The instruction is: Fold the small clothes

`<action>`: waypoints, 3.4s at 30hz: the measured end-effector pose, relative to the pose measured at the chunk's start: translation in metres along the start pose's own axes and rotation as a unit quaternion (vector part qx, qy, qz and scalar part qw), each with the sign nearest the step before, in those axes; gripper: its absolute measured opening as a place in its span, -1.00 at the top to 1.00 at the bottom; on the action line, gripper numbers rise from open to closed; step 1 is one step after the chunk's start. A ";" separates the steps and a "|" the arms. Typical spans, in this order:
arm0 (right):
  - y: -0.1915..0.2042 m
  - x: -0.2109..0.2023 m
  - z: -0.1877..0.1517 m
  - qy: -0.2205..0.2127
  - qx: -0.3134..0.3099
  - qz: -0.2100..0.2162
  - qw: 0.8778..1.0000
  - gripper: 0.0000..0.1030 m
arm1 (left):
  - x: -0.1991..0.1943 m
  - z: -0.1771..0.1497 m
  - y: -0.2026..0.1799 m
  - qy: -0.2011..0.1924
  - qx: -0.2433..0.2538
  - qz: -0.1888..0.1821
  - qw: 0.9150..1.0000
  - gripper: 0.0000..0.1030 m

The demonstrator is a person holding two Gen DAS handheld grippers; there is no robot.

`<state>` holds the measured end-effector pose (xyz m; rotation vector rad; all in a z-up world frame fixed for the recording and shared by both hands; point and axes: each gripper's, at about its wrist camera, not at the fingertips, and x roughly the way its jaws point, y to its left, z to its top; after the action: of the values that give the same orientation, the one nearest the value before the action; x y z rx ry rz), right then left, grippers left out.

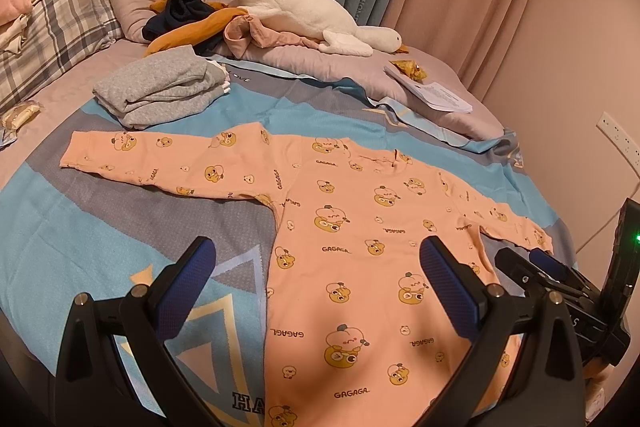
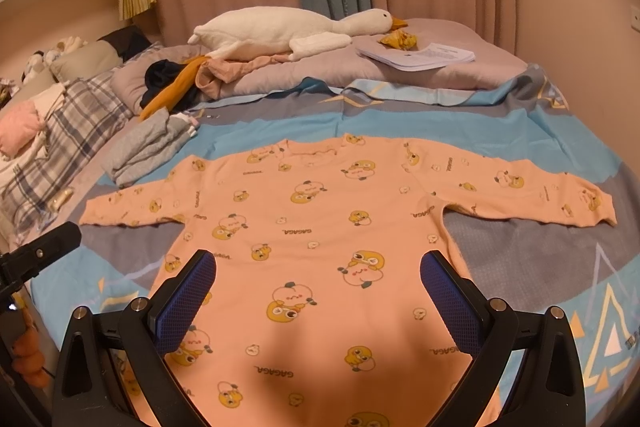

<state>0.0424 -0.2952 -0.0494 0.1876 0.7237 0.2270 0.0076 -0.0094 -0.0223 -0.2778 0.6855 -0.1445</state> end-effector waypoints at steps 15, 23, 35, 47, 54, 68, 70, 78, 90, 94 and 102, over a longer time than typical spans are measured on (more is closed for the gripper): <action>-0.001 -0.001 0.002 0.002 -0.002 0.003 1.000 -0.98 | 0.002 0.002 -0.003 0.007 0.002 -0.004 1.000 -0.98; -0.001 -0.002 0.002 0.001 -0.002 0.005 1.000 -0.98 | 0.004 0.001 -0.007 0.012 0.006 -0.007 1.000 -0.98; -0.001 -0.005 -0.002 -0.003 0.006 0.011 1.000 -0.98 | 0.008 -0.001 -0.013 0.020 0.011 -0.013 1.000 -0.98; -0.005 -0.003 -0.001 -0.004 0.017 0.015 1.000 -0.98 | 0.019 -0.002 -0.016 0.034 0.011 -0.014 0.999 -0.98; -0.022 -0.004 0.004 -0.005 0.041 0.029 0.999 -0.98 | 0.034 -0.003 -0.019 0.053 0.009 -0.013 0.998 -0.98; -0.105 -0.020 0.024 -0.027 0.116 -0.019 0.993 -0.78 | 0.071 -0.013 -0.043 0.107 0.030 -0.019 0.994 -0.95; -0.124 -0.020 0.024 -0.022 0.137 -0.031 0.990 -0.74 | 0.076 -0.015 -0.047 0.112 0.037 -0.017 0.993 -0.93; -0.202 -0.019 0.009 -0.004 0.248 -0.078 0.965 -0.33 | 0.103 -0.033 -0.062 0.166 0.049 -0.035 0.984 -0.80; -0.314 -0.019 -0.034 0.010 0.399 -0.155 0.903 -0.04 | 0.132 -0.059 -0.070 0.226 0.055 -0.051 0.971 -0.77; -0.338 -0.016 -0.046 0.013 0.438 -0.169 0.883 -0.03 | 0.134 -0.057 -0.060 0.226 0.034 -0.058 0.972 -0.74; -0.362 0.012 -0.032 0.005 0.465 -0.111 0.878 0.02 | 0.137 -0.058 -0.064 0.223 0.046 -0.042 0.973 -0.74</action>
<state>0.0797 -0.6359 -0.1699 1.0163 0.8123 -0.3652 0.0727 -0.1132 -0.1287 -0.1859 1.1105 -0.3242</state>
